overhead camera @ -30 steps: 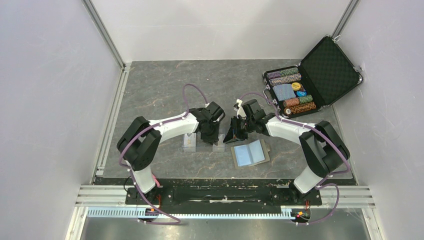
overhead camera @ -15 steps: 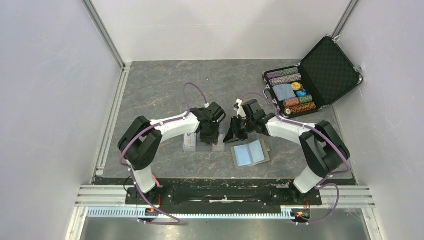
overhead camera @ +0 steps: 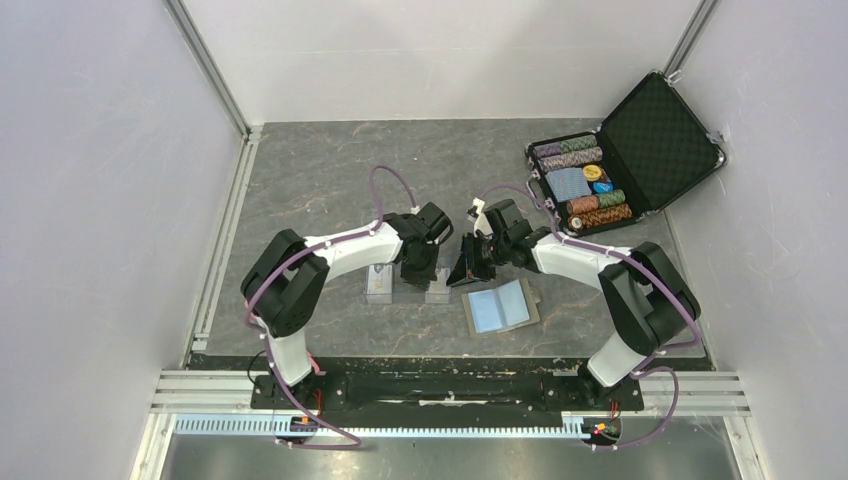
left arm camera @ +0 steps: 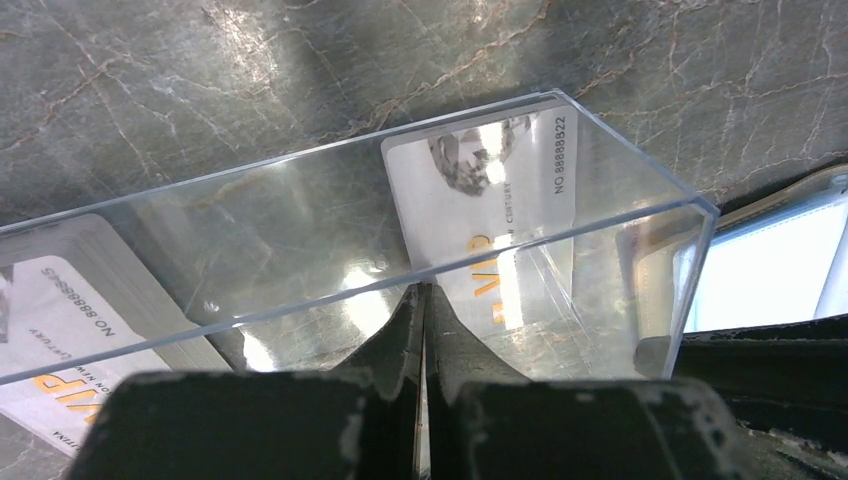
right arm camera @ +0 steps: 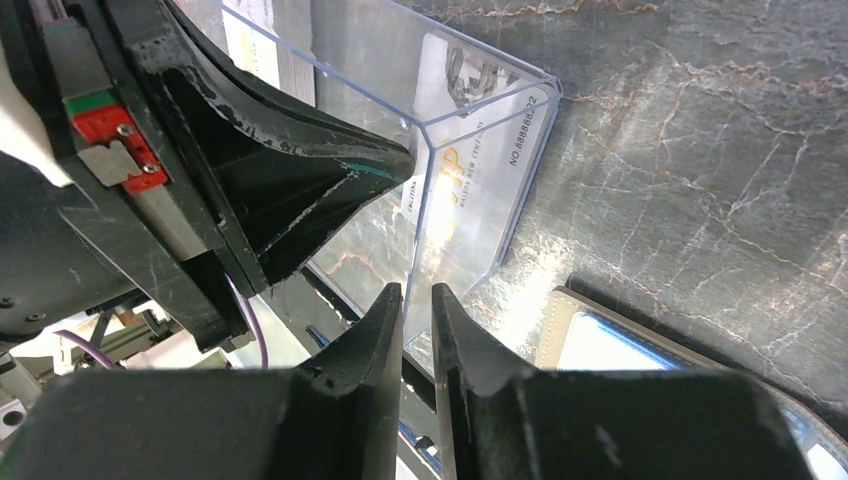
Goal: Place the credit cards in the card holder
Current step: Pick up the credit card from the storage box.
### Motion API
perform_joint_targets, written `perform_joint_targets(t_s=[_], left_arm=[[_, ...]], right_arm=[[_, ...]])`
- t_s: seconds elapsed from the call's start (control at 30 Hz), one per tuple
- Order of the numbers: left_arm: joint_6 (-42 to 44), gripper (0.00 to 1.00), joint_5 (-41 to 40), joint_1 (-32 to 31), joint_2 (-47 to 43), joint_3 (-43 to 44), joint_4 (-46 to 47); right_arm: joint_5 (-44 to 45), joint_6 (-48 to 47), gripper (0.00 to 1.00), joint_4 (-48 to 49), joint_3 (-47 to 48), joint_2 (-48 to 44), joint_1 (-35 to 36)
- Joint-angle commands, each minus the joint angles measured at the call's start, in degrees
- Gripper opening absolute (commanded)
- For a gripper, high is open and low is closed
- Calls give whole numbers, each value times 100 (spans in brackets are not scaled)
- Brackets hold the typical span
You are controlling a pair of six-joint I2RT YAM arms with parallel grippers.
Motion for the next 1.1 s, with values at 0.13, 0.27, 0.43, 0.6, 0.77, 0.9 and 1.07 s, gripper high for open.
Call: perform_joint_targets(t_s=[0.13,0.27,0.43,0.6,0.77,0.9,1.07], left_arm=[[147,6,-145,-197,144,415,-145],[127,7,-152,-229,29,433,-145],[77,15,-245,-229,-110,431,-146],[-62,41,-386,-131,-90,182,-158],[-118,40,-158,-13,-63,-182,180],[-61,24,106,-12,144,-131,259],[-23,3,209,-53,132,41,251]], right_arm=[[-65,-172,17,-127,-78,-120,31],[-56,-173,17,-130,-96,-115,31],[-56,-177,17,-128,-96,-113,27],[-66,-196,17,-134,-105,-111,31],[-66,-194,17,-127,-122,-108,32],[-65,-197,17,-128,-122,-108,30],[-66,-205,17,-137,-107,-103,32]])
